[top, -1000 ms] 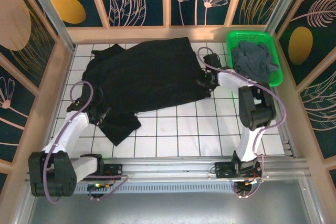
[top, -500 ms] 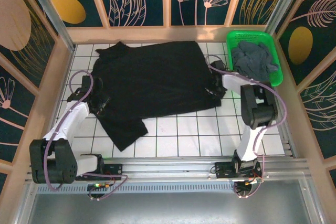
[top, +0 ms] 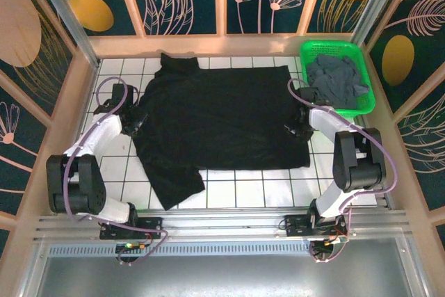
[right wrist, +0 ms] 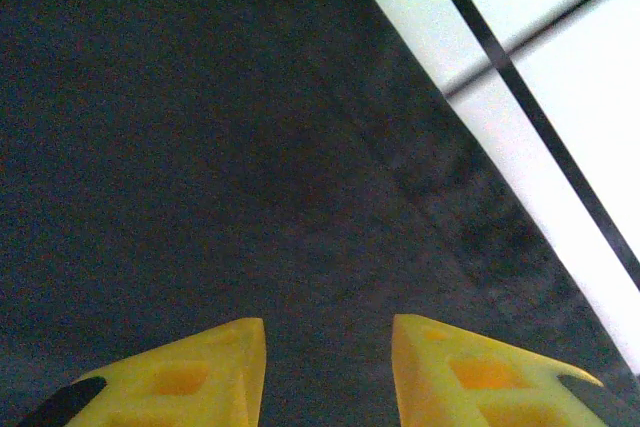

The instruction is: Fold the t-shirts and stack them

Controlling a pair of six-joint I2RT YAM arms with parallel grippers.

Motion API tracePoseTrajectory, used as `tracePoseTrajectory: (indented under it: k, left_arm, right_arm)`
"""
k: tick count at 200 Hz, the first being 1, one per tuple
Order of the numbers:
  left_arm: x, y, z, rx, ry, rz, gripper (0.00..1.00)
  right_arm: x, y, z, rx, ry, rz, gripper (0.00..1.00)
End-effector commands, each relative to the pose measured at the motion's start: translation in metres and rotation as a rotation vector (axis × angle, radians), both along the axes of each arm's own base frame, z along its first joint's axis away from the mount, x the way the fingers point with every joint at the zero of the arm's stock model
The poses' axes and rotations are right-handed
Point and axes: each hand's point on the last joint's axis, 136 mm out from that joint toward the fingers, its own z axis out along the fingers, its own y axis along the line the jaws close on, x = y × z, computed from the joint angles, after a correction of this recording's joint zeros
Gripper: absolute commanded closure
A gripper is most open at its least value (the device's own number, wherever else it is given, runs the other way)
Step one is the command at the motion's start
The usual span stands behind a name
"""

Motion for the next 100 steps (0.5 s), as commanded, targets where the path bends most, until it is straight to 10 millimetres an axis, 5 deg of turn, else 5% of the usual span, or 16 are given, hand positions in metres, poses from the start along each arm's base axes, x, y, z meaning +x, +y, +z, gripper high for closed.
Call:
tracePoseTrajectory:
  k: [1,44,74,86,100]
  left_arm:
    - [0.005,-0.002,0.006,0.017,-0.001,-0.041,0.48]
    - [-0.065,-0.019,-0.023,0.006,0.151,-0.147,0.48]
    - [-0.118,-0.035,-0.047,0.018,0.242,-0.21,0.46]
    - [-0.118,-0.033,-0.048,0.019,0.214,-0.18,0.46]
    - [-0.087,-0.034,-0.031,0.024,0.12,-0.156,0.47]
  right_arm:
    - [0.013,0.004,0.028,-0.017,-0.073,0.043,0.6]
    - [-0.009,0.019,0.043,0.021,-0.064,0.075,0.59]
    - [-0.028,0.045,0.028,0.095,-0.019,0.117,0.57]
    - [-0.029,0.055,0.02,0.1,-0.008,0.14,0.57]
    - [-0.023,0.06,0.013,0.1,-0.008,0.154,0.57]
